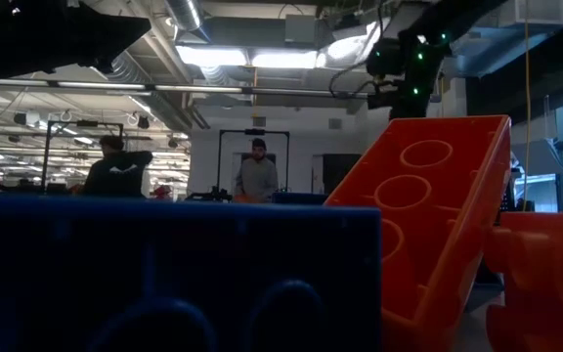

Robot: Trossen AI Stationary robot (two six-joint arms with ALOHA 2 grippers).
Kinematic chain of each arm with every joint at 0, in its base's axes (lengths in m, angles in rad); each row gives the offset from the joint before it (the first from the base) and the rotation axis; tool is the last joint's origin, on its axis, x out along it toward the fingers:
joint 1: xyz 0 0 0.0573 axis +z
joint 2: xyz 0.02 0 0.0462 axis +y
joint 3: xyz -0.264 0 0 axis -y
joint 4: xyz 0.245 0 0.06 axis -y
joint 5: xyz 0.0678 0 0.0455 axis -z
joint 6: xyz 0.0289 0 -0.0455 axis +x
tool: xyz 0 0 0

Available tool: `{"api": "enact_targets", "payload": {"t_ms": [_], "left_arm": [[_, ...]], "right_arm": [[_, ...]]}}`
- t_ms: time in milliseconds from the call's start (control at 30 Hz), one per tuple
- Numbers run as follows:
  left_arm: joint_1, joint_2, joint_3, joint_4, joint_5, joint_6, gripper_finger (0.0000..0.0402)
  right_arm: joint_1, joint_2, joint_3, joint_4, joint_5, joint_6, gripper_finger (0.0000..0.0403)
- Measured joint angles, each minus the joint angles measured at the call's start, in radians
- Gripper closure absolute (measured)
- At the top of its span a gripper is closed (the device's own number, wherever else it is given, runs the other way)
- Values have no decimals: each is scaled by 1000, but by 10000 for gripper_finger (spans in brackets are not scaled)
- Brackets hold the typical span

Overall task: Sort blocks by size
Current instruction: Put the red game piece into the gray bin, then put the orange game piece into the gray bin

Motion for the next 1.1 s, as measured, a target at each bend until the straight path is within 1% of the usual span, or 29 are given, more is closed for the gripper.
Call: {"api": "enact_targets", "payload": {"t_ms": [167, 367, 567, 833, 1000, 1100], "left_arm": [[0, 0, 0, 0, 0, 0, 402], [0, 0, 0, 0, 0, 0, 402], [0, 0, 0, 0, 0, 0, 402], [0, 0, 0, 0, 0, 0, 402], [0, 0, 0, 1, 0, 0, 402], [0, 0, 0, 1, 0, 0, 402]], "right_arm": [[-35, 0, -63, 66, -9, 22, 254], [-32, 0, -101, 91, -21, 52, 251], [-32, 0, -105, 112, -42, 74, 224], [-32, 0, -105, 120, -42, 91, 184], [-32, 0, -105, 123, -48, 91, 176], [-32, 0, -105, 139, -105, 131, 176]]}}
